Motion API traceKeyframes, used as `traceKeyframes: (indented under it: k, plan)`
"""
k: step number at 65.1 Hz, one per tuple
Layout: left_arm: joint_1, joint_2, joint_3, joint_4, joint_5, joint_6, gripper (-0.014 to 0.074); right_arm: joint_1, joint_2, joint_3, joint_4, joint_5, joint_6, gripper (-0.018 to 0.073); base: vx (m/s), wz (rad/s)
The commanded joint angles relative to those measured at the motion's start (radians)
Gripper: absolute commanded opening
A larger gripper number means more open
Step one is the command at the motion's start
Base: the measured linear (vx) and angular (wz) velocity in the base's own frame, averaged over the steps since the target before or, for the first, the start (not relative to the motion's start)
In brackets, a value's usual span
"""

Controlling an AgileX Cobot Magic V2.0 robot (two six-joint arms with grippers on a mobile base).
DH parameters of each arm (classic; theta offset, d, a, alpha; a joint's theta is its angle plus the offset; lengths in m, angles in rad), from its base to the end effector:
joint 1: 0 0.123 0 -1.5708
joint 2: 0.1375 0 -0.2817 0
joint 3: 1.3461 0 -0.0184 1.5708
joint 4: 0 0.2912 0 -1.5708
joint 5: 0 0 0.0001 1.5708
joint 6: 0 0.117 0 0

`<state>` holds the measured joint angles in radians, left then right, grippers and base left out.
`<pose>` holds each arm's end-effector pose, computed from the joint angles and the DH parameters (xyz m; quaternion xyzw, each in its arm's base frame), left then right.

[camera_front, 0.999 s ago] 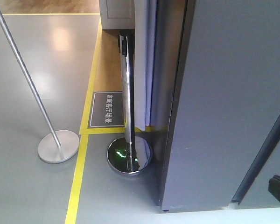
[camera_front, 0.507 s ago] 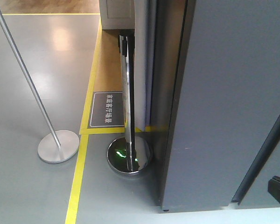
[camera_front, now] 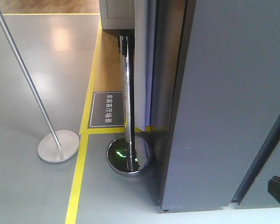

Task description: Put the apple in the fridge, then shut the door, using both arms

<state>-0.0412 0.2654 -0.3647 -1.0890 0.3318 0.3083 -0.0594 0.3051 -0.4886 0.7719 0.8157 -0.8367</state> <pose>0.1340 -0.0394 0.3086 -0.1437 0.6825 -0.3694 0.6140 0.1180 0.0526 0.3018 -0.2223 0.7812 0.1324 0.5681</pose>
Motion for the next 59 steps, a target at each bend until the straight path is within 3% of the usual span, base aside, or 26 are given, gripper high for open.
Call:
traceKeyframes:
  k: [1,7,19,27,30,41,46,51,59]
  plan:
    - [0.002,0.007,-0.023,-0.212,-0.127,-0.055,-0.0008,-0.002,0.01,-0.024,0.033,-0.049,-0.003,-0.0003,0.0,0.0]
    - [0.002,0.007,-0.023,-0.411,-0.2,-0.078,-0.0008,-0.002,0.01,-0.024,0.033,-0.049,-0.003,-0.0003,0.0,0.0]
    - [0.002,0.007,-0.023,-0.686,-0.284,-0.084,-0.0008,-0.002,0.01,-0.024,0.033,-0.049,-0.003,-0.0003,0.0,0.0]
    - [0.002,0.007,-0.023,-0.692,-0.302,-0.108,-0.0008,-0.002,0.01,-0.024,0.033,-0.049,-0.003,-0.0003,0.0,0.0]
    - [0.002,0.007,-0.02,-0.691,-0.313,-0.036,-0.0008,-0.002,0.01,-0.024,0.033,-0.049,-0.003,-0.0003,0.0,0.0]
    - [0.002,0.007,0.018,-0.693,-0.299,0.418,-0.0008,-0.002,0.01,-0.024,0.033,-0.049,-0.003,-0.0003,0.0,0.0]
    - [0.002,0.007,0.04,-0.693,-0.274,0.571,-0.0008,-0.002,0.01,-0.024,0.033,-0.049,-0.003,-0.0003,0.0,0.0]
    - [0.002,0.007,0.066,-0.691,-0.249,0.641,-0.0008,-0.002,0.01,-0.024,0.033,-0.049,-0.003,-0.0003,0.0,0.0]
    - [0.002,0.007,0.095,-0.69,-0.243,0.653,-0.0008,-0.002,0.01,-0.024,0.033,-0.049,-0.003,-0.0003,0.0,0.0]
